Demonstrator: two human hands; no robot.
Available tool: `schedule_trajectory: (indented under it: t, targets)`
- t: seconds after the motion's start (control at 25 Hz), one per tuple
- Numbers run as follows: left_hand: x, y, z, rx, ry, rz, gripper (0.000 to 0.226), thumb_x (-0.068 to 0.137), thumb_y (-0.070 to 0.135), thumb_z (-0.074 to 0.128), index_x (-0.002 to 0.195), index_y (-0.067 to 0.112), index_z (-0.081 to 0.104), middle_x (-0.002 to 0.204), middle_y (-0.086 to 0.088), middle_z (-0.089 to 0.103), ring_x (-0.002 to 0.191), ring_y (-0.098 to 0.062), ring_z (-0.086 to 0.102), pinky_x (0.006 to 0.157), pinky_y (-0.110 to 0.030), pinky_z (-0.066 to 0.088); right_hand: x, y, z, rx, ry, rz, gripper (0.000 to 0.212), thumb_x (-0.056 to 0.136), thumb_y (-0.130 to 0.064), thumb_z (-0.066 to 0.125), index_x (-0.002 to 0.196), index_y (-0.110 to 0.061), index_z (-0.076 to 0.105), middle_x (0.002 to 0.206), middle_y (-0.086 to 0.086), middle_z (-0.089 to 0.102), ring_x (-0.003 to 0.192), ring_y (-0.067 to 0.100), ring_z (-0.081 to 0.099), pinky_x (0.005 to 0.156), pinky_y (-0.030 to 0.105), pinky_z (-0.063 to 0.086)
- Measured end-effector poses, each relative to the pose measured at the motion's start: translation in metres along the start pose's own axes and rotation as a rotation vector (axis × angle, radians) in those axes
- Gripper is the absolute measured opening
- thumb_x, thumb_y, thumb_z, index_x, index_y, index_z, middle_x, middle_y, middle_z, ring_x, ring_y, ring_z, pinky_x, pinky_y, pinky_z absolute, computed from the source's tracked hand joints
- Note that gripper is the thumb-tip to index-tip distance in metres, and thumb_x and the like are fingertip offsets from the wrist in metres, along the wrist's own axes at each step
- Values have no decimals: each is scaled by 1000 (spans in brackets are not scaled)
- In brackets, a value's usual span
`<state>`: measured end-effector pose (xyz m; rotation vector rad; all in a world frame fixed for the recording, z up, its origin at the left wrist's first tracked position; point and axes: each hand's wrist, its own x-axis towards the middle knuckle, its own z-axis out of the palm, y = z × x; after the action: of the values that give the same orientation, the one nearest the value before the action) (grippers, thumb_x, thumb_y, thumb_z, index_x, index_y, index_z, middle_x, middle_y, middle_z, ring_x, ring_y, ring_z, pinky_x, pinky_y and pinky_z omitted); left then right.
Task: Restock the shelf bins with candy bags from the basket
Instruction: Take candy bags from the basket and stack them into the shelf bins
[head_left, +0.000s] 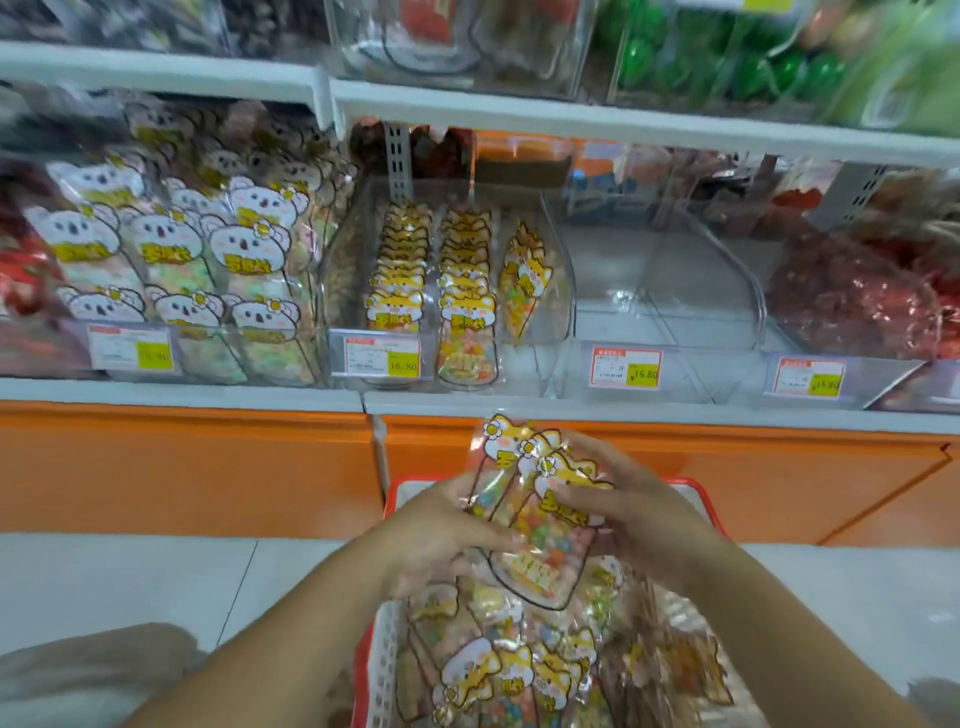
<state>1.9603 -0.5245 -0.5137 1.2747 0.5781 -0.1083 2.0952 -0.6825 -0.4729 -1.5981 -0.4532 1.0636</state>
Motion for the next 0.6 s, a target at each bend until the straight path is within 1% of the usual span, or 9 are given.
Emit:
schedule_trajectory:
  t: [0.04,0.16,0.28,0.36,0.44,0.48,0.52,0.56,0.6]
  targets:
    - [-3,17,-4,43,-32,35,60,78,-1,75,126,29,56,84,13,71,66,-1,65,47,-16,44,-7,-23,3,-118,-37,-49,43,78,-9,76,110,-36,66,91,-7,72,69,18,67,58,35,52]
    - [-11,70,-14,166,-97,162,50,81,-3,72,119,26,56,76,16,67,62,-1,61,46,-16,43,-11,-85,12,-348,-23,-124,32,76,-8,77,104,-21,67,76,-7,71,60,8,67,46,24,50]
    - [-9,124,-24,260,-79,320,42,85,1,70,114,27,57,85,17,71,68,0,65,51,-19,52,-1,-135,17,-444,80,-243,28,76,-8,77,102,-15,67,71,-7,69,54,5,63,43,22,47]
    - [1,155,-35,350,50,453,35,88,17,70,120,23,57,103,12,70,82,-2,67,64,-25,58,13,-160,18,-469,194,-326,25,76,-10,77,98,-15,67,74,-5,72,59,8,66,54,32,57]
    - [20,177,-55,489,277,553,42,92,33,64,132,24,53,116,12,64,99,-6,64,80,-31,56,34,-176,19,-487,352,-413,26,76,-13,79,98,-15,66,85,0,74,73,18,71,68,44,60]
    - [31,182,-65,586,375,591,44,94,34,61,135,25,50,122,10,62,108,-9,61,89,-32,53,44,-180,21,-538,432,-458,28,76,-17,80,99,-15,65,89,0,73,80,21,71,72,43,60]
    - [43,184,-73,701,433,623,47,95,33,59,139,23,47,131,6,58,118,-14,57,98,-32,47,54,-181,23,-634,517,-496,30,77,-21,80,101,-15,63,92,-2,71,85,20,69,77,38,57]
    - [53,185,-78,843,452,640,50,96,31,58,143,21,44,140,2,53,126,-17,52,105,-31,42,63,-181,27,-767,606,-520,31,79,-25,78,103,-16,61,94,-4,68,88,19,65,78,31,52]
    - [64,184,-82,986,441,632,54,96,30,58,145,20,41,147,-1,47,133,-19,45,108,-29,37,72,-181,32,-913,683,-523,33,81,-28,75,108,-17,59,95,-3,66,91,19,62,78,29,47]
